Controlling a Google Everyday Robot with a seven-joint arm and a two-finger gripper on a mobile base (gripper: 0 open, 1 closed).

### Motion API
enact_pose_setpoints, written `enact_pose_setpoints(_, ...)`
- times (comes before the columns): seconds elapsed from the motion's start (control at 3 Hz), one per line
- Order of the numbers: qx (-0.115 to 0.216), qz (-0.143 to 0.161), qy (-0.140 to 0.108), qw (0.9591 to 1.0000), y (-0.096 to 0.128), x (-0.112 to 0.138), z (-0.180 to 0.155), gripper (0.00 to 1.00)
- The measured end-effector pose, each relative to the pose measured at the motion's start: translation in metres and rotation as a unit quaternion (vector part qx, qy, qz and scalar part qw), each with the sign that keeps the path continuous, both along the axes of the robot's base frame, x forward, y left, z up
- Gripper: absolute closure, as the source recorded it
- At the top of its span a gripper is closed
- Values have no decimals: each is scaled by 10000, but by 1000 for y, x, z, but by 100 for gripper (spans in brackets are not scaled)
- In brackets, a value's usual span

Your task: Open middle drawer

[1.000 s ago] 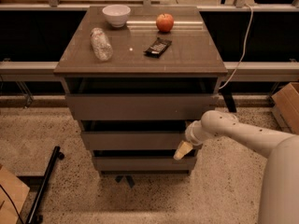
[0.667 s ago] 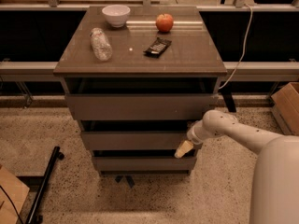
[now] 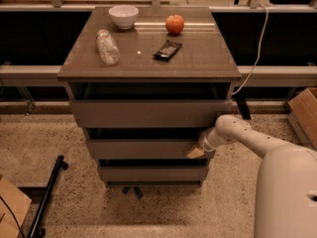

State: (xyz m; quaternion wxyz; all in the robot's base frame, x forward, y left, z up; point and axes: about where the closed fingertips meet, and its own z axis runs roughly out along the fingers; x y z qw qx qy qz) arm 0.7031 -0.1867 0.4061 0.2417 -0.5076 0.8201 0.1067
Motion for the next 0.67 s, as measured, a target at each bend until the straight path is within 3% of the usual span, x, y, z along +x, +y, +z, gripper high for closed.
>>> enact_pose_setpoints(0.33,0,0,0,10000,0,0,4,71)
enact_pose_setpoints(0.67,0,0,0,10000,0,0,9,95)
